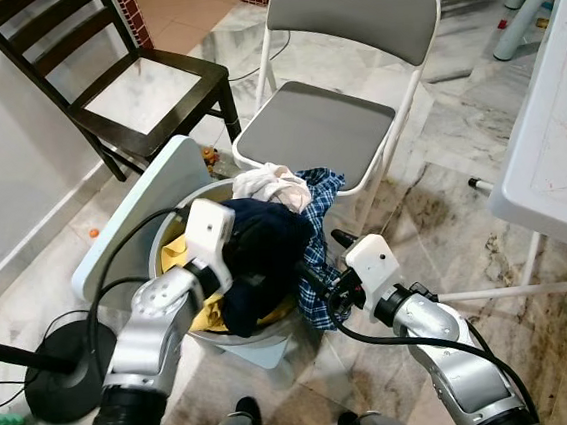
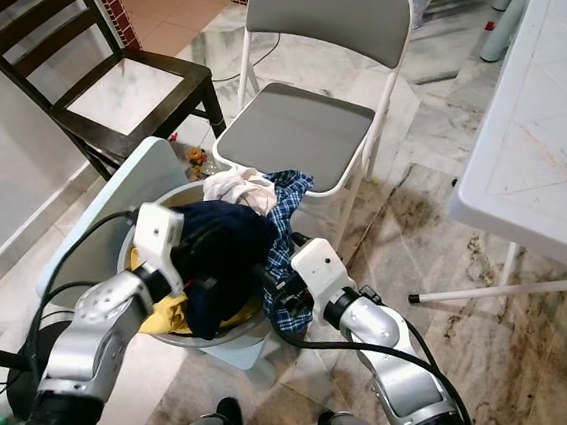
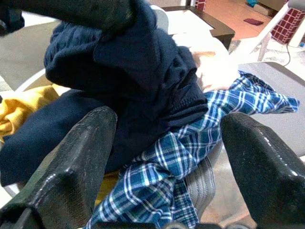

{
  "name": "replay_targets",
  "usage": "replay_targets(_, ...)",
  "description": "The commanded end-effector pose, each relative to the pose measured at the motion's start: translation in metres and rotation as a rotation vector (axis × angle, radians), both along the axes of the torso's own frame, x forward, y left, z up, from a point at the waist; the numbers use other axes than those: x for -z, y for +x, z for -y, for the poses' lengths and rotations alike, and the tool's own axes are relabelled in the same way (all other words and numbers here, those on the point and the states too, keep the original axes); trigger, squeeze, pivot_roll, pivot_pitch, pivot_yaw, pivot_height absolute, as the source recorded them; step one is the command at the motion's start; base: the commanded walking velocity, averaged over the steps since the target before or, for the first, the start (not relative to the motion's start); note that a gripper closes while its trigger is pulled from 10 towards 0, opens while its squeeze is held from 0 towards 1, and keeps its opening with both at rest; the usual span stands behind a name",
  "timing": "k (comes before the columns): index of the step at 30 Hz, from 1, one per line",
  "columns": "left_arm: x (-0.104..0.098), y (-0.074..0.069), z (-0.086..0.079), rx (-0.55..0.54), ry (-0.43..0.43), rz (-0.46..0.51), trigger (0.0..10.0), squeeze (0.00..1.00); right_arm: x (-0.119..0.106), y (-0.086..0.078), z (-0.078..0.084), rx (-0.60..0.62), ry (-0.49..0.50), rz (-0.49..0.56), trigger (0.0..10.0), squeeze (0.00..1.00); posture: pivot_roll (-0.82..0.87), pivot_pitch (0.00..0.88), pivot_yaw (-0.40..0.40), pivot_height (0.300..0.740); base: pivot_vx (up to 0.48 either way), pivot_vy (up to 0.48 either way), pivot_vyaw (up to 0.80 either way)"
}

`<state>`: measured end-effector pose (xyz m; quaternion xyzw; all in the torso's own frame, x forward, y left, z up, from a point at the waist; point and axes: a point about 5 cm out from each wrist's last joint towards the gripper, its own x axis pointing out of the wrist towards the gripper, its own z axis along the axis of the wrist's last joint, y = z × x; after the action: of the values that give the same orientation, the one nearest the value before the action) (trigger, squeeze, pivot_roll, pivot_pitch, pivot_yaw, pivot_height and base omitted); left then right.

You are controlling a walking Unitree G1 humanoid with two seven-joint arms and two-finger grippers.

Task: Hang hanger

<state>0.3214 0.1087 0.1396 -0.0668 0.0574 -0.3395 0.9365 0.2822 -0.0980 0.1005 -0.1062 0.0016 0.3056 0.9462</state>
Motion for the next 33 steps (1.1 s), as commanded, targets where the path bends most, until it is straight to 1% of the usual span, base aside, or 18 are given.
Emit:
replay_targets(1,-0.006,0.000,0.007,0.017,-0.078,-0.038,0.0,0.00,0.002,-0.001,0.000,0.010,-0.004,0.000,10.0,0.00,0.07,0.231,0.033,0.740,0.000,0.000,0.00)
replay_targets(3,-0.010,0.000,0.012,0.028,-0.119,-0.049,0.0,0.00,0.003,-0.001,0.000,0.011,-0.004,0.000,10.0,0.00,0.08,0.230,0.033,0.740,0.000,0.000,0.00)
replay_targets(5,-0.014,0.000,0.024,0.058,-0.179,-0.125,0.0,0.00,0.004,-0.001,-0.001,0.012,-0.008,0.000,10.0,0.00,0.07,0.229,0.032,0.740,0.000,0.000,0.00)
replay_targets(9,-0.007,0.000,0.033,0.050,-0.279,-0.263,0.0,0.00,0.005,-0.001,-0.001,0.014,-0.015,0.002,10.0,0.00,0.07,0.229,0.031,0.740,0.000,0.000,0.00)
replay_targets(10,0.006,-0.001,0.033,0.049,-0.222,-0.283,0.0,0.00,0.005,0.000,-0.001,0.021,-0.023,0.004,10.0,0.00,0.07,0.232,0.031,0.740,0.000,0.000,0.00)
replay_targets(13,0.025,-0.006,0.028,0.049,-0.114,-0.300,0.0,0.00,0.005,0.000,-0.001,0.027,-0.031,0.006,10.0,0.00,0.07,0.236,0.030,0.740,0.000,0.000,0.00)
replay_targets(14,0.025,-0.006,0.028,0.049,-0.114,-0.300,0.0,0.00,0.005,0.000,-0.001,0.027,-0.031,0.006,10.0,0.00,0.07,0.236,0.030,0.740,0.000,0.000,0.00)
replay_targets(16,0.033,-0.009,0.024,0.047,-0.060,-0.308,0.0,0.00,0.006,-0.001,-0.001,0.030,-0.033,0.006,10.0,0.00,0.07,0.243,0.030,0.740,0.000,0.000,0.00)
replay_targets(17,0.036,-0.011,0.019,0.049,0.001,-0.277,4.6,0.00,0.006,-0.001,-0.001,0.033,-0.034,0.005,10.0,0.00,0.07,0.243,0.030,0.740,0.000,0.000,0.00)
replay_targets(18,0.038,-0.013,0.013,0.050,0.099,-0.216,10.0,0.59,0.007,-0.001,0.000,0.037,-0.035,0.003,10.0,0.00,0.07,0.252,0.031,0.740,0.000,0.000,0.00)
replay_targets(19,0.039,-0.013,0.009,0.037,0.134,-0.189,10.0,1.00,0.008,-0.002,0.000,0.039,-0.036,0.001,10.0,0.00,0.08,0.253,0.031,0.740,0.000,0.000,0.00)
replay_targets(20,0.038,-0.013,0.007,0.026,0.149,-0.176,10.0,1.00,0.008,-0.002,0.001,0.040,-0.037,0.001,10.0,0.00,0.08,0.253,0.031,0.740,0.000,0.000,0.00)
replay_targets(23,0.033,-0.011,-0.005,0.006,0.267,-0.043,10.0,1.00,0.009,-0.003,0.000,0.042,-0.039,-0.002,10.0,0.00,0.08,0.258,0.032,0.740,0.000,0.000,0.00)
replay_targets(24,0.029,-0.010,-0.008,0.012,0.331,0.036,10.0,1.00,0.010,-0.003,0.000,0.042,-0.039,-0.003,10.0,0.00,0.09,0.259,0.033,0.740,0.000,0.000,0.00)
replay_targets(25,0.029,-0.010,-0.008,0.012,0.331,0.036,10.0,1.00,0.010,-0.003,0.000,0.042,-0.039,-0.003,10.0,0.00,0.09,0.259,0.033,0.740,0.000,0.000,0.00)
replay_targets(27,0.013,-0.012,-0.011,0.068,0.414,0.211,10.0,1.00,0.009,-0.002,-0.002,0.043,-0.038,-0.003,10.0,0.00,0.09,0.260,0.035,0.740,0.000,0.000,0.00)
replay_targets(29,0.010,-0.012,-0.012,0.080,0.433,0.241,10.0,1.00,0.010,-0.001,-0.002,0.044,-0.038,-0.003,10.0,0.00,0.09,0.260,0.035,0.740,0.000,0.000,0.00)
replay_targets(33,-0.009,-0.016,-0.017,0.183,0.505,0.404,10.0,1.00,0.010,0.000,-0.002,0.051,-0.041,-0.002,10.0,0.00,0.10,0.265,0.038,0.740,0.000,0.000,0.00)
